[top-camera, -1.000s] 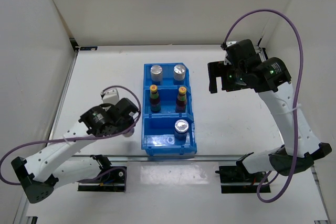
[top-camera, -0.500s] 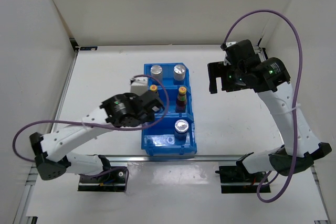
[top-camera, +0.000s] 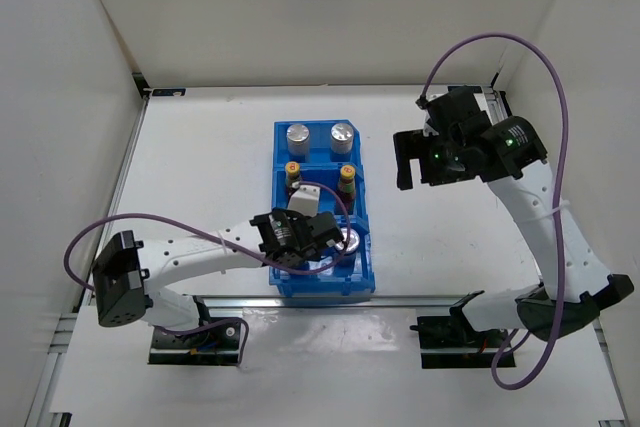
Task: Organize the condiment bottles
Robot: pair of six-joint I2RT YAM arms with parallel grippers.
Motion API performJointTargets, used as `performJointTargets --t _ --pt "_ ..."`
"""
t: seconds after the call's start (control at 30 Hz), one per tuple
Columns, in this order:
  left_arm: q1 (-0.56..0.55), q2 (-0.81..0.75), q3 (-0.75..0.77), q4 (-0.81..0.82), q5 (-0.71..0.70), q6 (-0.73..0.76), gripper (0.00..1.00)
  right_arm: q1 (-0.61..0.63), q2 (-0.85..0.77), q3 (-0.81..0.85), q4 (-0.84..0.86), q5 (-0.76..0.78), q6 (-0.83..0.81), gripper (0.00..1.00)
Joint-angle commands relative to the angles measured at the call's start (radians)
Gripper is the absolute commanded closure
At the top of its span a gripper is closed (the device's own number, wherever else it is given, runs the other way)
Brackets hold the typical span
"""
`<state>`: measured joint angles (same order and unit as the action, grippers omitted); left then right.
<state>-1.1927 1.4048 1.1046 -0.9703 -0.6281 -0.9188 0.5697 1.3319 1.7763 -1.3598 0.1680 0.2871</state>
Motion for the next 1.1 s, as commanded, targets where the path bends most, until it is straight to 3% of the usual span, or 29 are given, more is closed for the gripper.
performJointTargets --t 0.0,0.07,0.1,0.17,0.3,0.33,0.43,0.47,0.63,0.93,1.07 --pt "-0.002 -0.035 -0.06 0.16 -0.032 -0.014 0.89 -0.002 -0.046 -0.028 -0.047 -0.061 0.02 0.0" --pt "-0.002 -0.035 -0.116 0.197 -0.032 -0.014 0.89 -0.002 -0.065 -0.043 -0.024 -0.105 0.02 0.0" --pt "-0.002 -0.035 -0.136 0.238 -0.032 -0.014 0.83 -0.002 -0.085 -0.067 0.0 -0.149 0.02 0.0" --pt "-0.002 -0.035 -0.182 0.278 -0.022 -0.002 0.81 -0.002 -0.094 -0.092 0.021 -0.176 0.02 0.0" --pt "-0.002 -0.035 -0.216 0.32 -0.004 0.011 0.59 -0.002 -0.106 -0.114 0.031 -0.185 0.029 0.0" --pt "-0.002 -0.035 -0.227 0.32 -0.004 0.011 0.37 -0.002 -0.106 -0.114 0.04 -0.185 0.029 0.0" --pt "-0.002 -0.044 -0.227 0.32 0.01 0.011 0.04 -0.002 -0.106 -0.114 0.041 -0.176 0.018 0.0" --pt "-0.002 -0.053 -0.227 0.311 0.01 0.011 0.0 -0.002 -0.106 -0.114 0.041 -0.176 0.018 0.0" --pt "-0.002 -0.159 -0.169 0.289 -0.036 0.072 0.0 -0.002 -0.097 -0.132 0.041 -0.141 0.018 0.0" --pt "0.008 -0.398 0.167 0.24 -0.05 0.467 0.0 -0.002 -0.086 -0.141 0.083 -0.015 0.084 0.0" --pt "0.071 -0.597 0.198 0.219 -0.25 0.46 0.0 -0.002 -0.1 -0.164 0.125 0.028 0.104 0.0"
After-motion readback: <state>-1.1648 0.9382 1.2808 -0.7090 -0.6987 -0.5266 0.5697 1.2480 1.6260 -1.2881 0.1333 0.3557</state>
